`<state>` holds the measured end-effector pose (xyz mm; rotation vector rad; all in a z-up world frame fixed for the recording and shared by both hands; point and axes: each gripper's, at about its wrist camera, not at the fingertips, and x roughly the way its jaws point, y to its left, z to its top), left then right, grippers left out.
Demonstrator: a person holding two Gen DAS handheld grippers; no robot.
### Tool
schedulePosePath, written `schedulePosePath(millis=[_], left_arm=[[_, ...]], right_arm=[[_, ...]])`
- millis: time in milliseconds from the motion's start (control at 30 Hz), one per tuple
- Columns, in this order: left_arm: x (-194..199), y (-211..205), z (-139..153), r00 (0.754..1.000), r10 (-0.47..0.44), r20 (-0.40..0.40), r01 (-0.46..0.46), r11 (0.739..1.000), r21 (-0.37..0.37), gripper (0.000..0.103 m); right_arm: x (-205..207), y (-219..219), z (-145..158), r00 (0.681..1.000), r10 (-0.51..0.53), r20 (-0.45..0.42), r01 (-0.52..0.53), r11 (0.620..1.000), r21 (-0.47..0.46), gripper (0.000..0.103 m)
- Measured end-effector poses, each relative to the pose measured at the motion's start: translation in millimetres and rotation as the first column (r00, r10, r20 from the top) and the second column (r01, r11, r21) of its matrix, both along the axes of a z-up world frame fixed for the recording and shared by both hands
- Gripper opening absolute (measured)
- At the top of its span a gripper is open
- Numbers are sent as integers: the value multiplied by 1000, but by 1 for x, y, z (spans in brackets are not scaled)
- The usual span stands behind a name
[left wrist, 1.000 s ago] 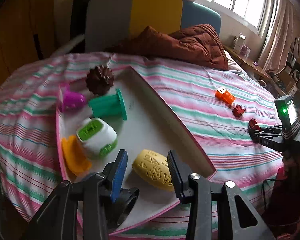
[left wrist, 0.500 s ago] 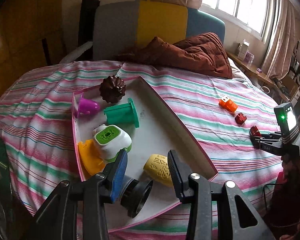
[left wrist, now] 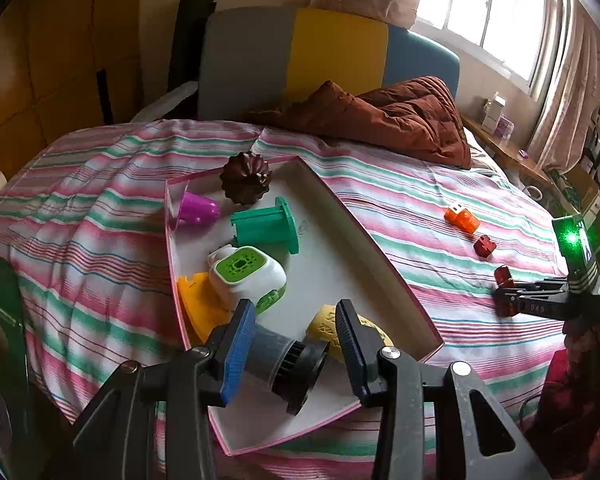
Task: Organize rigid objects
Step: 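Carry the red cylinder over the tray with the right tool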
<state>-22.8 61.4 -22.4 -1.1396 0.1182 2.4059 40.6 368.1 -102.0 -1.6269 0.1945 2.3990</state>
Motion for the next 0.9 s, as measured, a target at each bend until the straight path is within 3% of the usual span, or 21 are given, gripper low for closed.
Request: schedulePosePath(millis=[267, 567, 733, 900], left_arm=[[-4, -21, -2, 998, 57, 7, -57, 998, 17, 42], [-7, -37, -4, 995, 95, 19, -96, 995, 17, 42], [-8, -43, -6, 994, 109, 26, -110, 994, 18, 42], [-10, -46, -11, 993, 111, 44, -112, 994, 16, 42]], right_arm=[[-15, -45, 27, 991, 72, -114, -82, 993, -81, 25], [-65, -128, 57, 945, 230, -231, -268, 952, -148, 25], [-92, -170, 54, 924, 304, -231, -345, 925, -162, 25], [-112, -194, 29, 932, 316, -178, -347, 920, -184, 25]])
